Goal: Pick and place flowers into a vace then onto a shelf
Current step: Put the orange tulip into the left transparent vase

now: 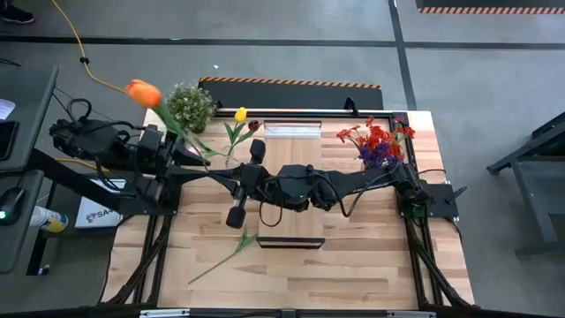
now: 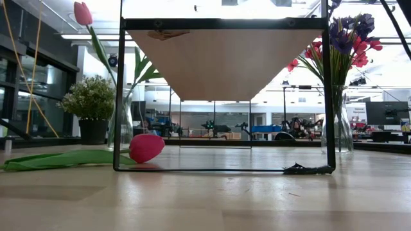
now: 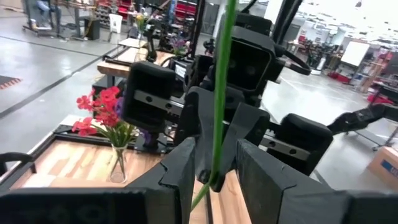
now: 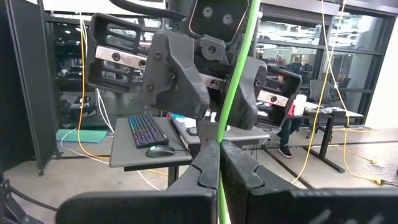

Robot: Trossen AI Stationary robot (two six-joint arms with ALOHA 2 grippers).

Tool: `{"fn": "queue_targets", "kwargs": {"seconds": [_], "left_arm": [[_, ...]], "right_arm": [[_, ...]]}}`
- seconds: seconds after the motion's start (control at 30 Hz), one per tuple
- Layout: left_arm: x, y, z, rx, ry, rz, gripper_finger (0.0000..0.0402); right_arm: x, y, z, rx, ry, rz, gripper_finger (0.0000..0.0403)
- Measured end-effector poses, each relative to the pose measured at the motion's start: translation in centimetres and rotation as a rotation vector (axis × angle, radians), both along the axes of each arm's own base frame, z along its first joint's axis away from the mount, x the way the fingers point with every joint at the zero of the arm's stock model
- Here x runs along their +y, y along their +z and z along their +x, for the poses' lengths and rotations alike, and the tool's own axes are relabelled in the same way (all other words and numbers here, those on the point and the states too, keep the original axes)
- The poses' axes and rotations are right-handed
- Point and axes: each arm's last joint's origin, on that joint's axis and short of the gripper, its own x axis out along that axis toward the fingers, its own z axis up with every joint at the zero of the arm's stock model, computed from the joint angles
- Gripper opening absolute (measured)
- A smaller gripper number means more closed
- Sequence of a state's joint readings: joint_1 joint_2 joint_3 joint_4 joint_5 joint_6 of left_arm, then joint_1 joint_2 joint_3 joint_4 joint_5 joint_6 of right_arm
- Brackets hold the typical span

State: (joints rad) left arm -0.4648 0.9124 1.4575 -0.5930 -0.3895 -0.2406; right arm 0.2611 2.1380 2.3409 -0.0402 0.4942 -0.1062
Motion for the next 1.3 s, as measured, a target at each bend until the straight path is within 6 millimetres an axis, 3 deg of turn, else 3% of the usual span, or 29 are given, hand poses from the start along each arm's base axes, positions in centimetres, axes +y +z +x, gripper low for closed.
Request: {"fn": "queue_targets", "kwargs": {"seconds": [0.23,0.57,1.3], "left_arm": [[0.09,0.33,0.0,-0.033,0.03,0.022,0.0142],[0.08,0.72,0.02,-0.077,0.031,0.099,0.0021],[0.35,0.61,-0.18,-0.063,0.092,0.189,0.0022]], "right_arm": [[0.0,0.0,0.0,0.0,0.0,0.0,0.0],[-0.02,0.11,-0.05,-0.006,-0.001,0.002,0.0],[0.01,-0.07,0.01,0.008,0.025,0.013,0.0015]]}}
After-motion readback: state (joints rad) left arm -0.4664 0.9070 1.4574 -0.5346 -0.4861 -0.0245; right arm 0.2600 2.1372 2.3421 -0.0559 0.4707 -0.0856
